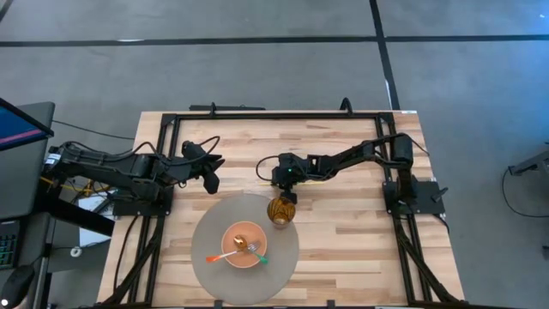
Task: Pick & Place Utensil
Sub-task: Put the yellow straw into the brown cup
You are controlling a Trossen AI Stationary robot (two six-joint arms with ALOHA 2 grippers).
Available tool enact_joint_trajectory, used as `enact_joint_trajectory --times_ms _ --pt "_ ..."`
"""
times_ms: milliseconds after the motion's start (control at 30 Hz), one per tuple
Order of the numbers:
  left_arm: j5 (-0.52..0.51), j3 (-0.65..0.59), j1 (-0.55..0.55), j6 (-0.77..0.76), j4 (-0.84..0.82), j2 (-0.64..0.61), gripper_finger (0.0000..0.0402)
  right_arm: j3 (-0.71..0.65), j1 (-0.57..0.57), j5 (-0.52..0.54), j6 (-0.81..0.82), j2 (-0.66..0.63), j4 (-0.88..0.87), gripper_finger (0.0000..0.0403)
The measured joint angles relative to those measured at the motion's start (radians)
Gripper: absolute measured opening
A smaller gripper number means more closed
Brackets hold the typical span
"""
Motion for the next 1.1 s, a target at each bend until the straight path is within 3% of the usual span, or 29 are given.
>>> enact_joint_trajectory --times_ms 167,400,833,967,1100 --pt "0.000 0.000 0.000 0.000 0.000 0.000 0.0081 0.019 0.000 0.034 0.011 -0.034 -0.048 0.0021" --pt "0.000 0.000 0.000 0.000 0.002 0.000 0.0081 0.102 -0.012 0.134 0.006 -0.161 -0.251 0.0005" --pt "0.000 0.001 0.000 0.000 0.003 0.000 0.0081 0.139 0.046 0.130 -0.023 -0.653 -0.292 0.0009" --pt "0.000 0.001 0.000 0.000 0.003 0.000 0.0081 0.136 0.102 0.057 -0.025 -0.770 -0.239 0.0010" --pt "0.000 0.001 0.000 0.000 0.003 0.000 0.0081 0.127 0.144 -0.155 -0.034 -0.810 -0.183 0.0009"
